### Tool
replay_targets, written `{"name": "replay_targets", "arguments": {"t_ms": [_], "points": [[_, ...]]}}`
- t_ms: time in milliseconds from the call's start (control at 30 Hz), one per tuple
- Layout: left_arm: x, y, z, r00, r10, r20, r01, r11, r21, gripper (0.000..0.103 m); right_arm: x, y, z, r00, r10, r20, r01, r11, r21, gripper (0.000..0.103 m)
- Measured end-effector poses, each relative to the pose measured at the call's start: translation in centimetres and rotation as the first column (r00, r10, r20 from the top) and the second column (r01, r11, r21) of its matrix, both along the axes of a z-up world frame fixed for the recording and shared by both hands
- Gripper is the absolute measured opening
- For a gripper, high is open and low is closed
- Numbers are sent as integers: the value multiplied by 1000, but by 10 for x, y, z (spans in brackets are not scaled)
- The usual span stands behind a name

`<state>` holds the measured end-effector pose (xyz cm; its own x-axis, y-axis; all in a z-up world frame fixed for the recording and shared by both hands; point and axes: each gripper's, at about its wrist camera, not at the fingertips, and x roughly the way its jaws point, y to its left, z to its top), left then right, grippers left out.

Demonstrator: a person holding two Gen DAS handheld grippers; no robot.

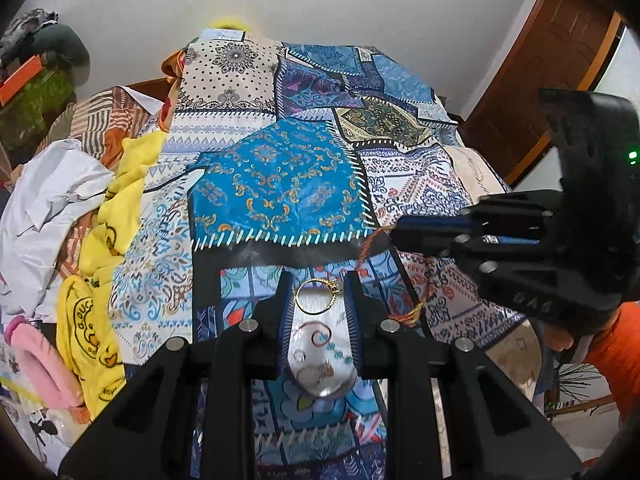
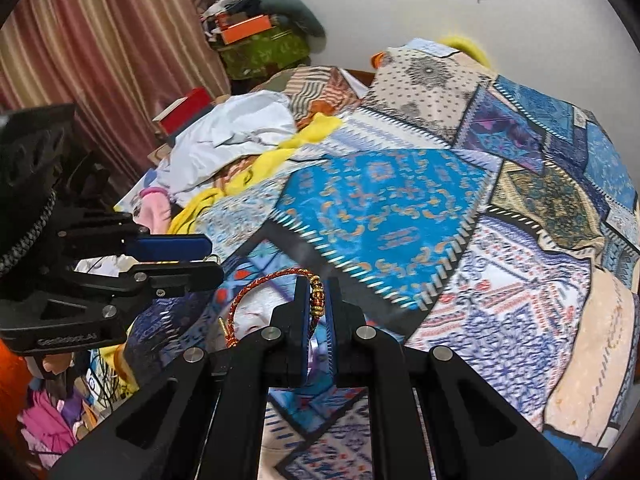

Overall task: Organize jewelry
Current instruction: 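Open the left gripper over the tin while the right releases the bracelet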

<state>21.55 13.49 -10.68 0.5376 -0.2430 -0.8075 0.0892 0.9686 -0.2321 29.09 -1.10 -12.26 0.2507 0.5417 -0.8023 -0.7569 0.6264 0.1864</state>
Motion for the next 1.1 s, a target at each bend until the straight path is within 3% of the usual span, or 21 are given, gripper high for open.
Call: {"name": "replay_targets", "arguments": {"t_ms": [467, 733, 900, 1100], "points": [[-14, -3, -44, 997, -17, -82, 17, 1000, -3, 24, -22, 40, -52, 994, 95, -45, -99, 992, -79, 6], [-7, -13, -60, 994, -30, -101, 33, 999, 35, 24, -16, 37, -58, 993, 84, -87, -93, 990, -110, 10], [-9, -20, -60, 995, -35, -89, 42, 996, 78, 24, -8, 27, -56, 988, 56, -145, -66, 996, -65, 18], [-13, -19, -55, 997, -22, -74, 30, 995, 98, 25, -6, 14, -38, 992, 28, -123, -31, 999, -19, 19]]}}
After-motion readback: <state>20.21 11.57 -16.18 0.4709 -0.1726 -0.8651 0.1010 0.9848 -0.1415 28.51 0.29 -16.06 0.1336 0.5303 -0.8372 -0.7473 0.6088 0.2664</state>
